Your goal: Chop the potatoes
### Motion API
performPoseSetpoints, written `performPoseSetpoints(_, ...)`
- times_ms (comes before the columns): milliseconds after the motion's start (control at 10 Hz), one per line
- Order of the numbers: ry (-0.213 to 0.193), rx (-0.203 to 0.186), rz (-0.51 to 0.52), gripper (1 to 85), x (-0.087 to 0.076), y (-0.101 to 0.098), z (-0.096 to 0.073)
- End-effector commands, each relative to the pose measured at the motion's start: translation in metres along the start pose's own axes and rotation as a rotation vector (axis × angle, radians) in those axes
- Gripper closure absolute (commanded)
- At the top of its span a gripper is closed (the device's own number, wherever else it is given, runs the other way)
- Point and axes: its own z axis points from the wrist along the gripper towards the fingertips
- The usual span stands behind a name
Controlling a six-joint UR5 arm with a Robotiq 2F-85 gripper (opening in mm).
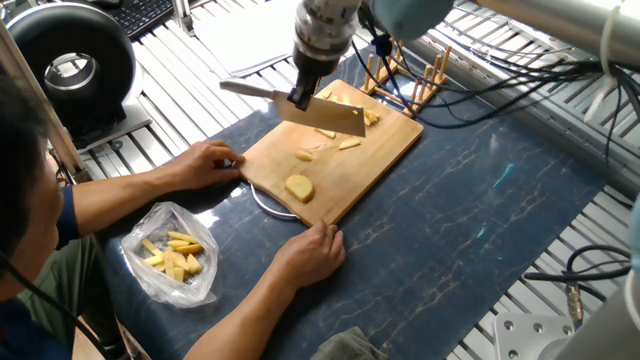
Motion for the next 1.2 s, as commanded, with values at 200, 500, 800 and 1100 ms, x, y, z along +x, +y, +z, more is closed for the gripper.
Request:
performPoseSetpoints(200, 0.021, -0.032, 0.093, 84.7, -0.015, 0.0, -0.007)
performPoseSetpoints(500, 0.046, -0.037, 0.116, 84.7, -0.02, 0.015, -0.02)
performPoseSetpoints(800, 0.052, -0.03, 0.11, 84.7, -0.023, 0.013, -0.026)
performPoseSetpoints(1100, 0.044, -0.033, 0.099, 84.7, -0.027, 0.008, -0.027)
